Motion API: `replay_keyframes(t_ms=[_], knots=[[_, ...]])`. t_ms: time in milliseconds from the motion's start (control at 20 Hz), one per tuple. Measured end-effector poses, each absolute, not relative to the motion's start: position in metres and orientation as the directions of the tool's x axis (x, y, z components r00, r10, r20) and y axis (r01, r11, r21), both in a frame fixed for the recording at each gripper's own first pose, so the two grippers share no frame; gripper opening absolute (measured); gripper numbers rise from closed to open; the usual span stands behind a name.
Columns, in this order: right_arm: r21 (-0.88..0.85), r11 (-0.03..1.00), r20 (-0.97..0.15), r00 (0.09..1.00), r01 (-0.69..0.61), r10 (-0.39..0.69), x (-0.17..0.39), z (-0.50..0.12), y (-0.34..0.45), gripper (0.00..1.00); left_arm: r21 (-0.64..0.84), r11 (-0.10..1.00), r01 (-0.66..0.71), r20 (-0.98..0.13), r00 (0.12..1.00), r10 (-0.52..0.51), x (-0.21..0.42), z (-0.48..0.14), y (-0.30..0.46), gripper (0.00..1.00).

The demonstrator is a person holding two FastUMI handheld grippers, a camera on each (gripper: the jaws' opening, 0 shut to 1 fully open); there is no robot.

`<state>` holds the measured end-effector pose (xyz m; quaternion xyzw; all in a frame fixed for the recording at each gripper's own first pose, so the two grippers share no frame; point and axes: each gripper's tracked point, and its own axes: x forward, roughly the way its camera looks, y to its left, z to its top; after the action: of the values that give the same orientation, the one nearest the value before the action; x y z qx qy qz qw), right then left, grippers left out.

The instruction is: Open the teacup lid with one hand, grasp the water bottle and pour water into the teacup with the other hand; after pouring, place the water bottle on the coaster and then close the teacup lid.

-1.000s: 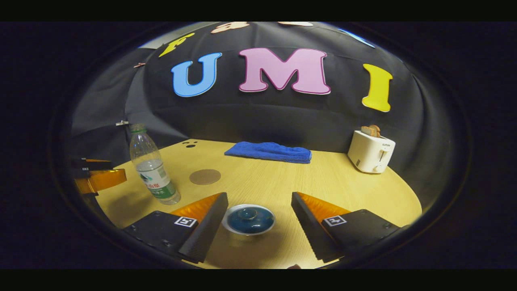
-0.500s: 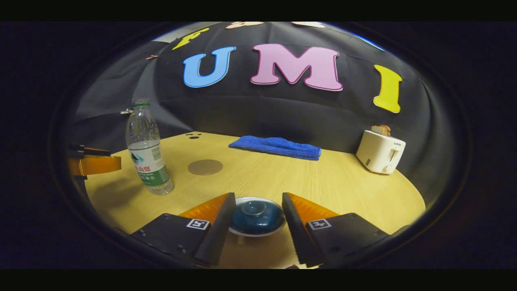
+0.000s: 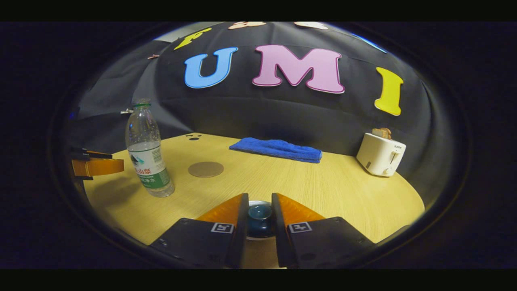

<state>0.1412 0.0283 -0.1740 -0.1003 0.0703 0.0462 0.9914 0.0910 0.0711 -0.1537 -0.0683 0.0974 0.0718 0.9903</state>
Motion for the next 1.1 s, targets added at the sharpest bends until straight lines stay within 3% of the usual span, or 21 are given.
replay_keyframes(t_ms=[150, 200, 250, 300, 500, 700, 750, 1100], knots=[[-0.197, 0.975, -0.152, 0.986, -0.105, 0.076, 0.140, -0.173, 0.027, 0.31, -0.110, 0.982, -0.156, -0.203, 0.970, 0.131, 0.089, -0.161, 0.071, 0.92], [-0.186, 0.976, -0.155, 0.985, -0.109, 0.080, 0.141, -0.173, 0.027, 0.35, -0.101, 0.983, -0.154, -0.206, 0.970, 0.131, 0.089, -0.164, 0.072, 0.92], [-0.181, 0.977, -0.161, 0.983, -0.114, 0.085, 0.141, -0.173, 0.028, 0.31, -0.092, 0.985, -0.148, -0.203, 0.971, 0.127, 0.088, -0.166, 0.071, 0.92], [-0.174, 0.978, -0.167, 0.982, -0.118, 0.088, 0.140, -0.174, 0.028, 0.22, -0.084, 0.987, -0.137, -0.196, 0.973, 0.119, 0.088, -0.165, 0.070, 0.92], [-0.173, 0.977, -0.182, 0.979, -0.128, 0.096, 0.138, -0.168, 0.027, 0.22, -0.019, 0.999, -0.048, -0.163, 0.986, 0.045, 0.090, -0.159, 0.051, 0.92], [-0.160, 0.979, -0.165, 0.981, -0.129, 0.102, 0.137, -0.153, 0.024, 0.31, -0.012, 0.999, 0.046, -0.139, 0.989, -0.048, 0.097, -0.153, 0.028, 0.92], [-0.156, 0.980, -0.166, 0.981, -0.127, 0.101, 0.137, -0.150, 0.021, 0.27, -0.018, 0.998, 0.054, -0.139, 0.989, -0.056, 0.100, -0.156, 0.025, 0.92], [-0.123, 0.984, -0.158, 0.982, -0.127, 0.107, 0.134, -0.129, 0.019, 0.27, -0.017, 0.995, 0.095, -0.068, 0.993, -0.095, 0.144, -0.142, 0.012, 0.92]])
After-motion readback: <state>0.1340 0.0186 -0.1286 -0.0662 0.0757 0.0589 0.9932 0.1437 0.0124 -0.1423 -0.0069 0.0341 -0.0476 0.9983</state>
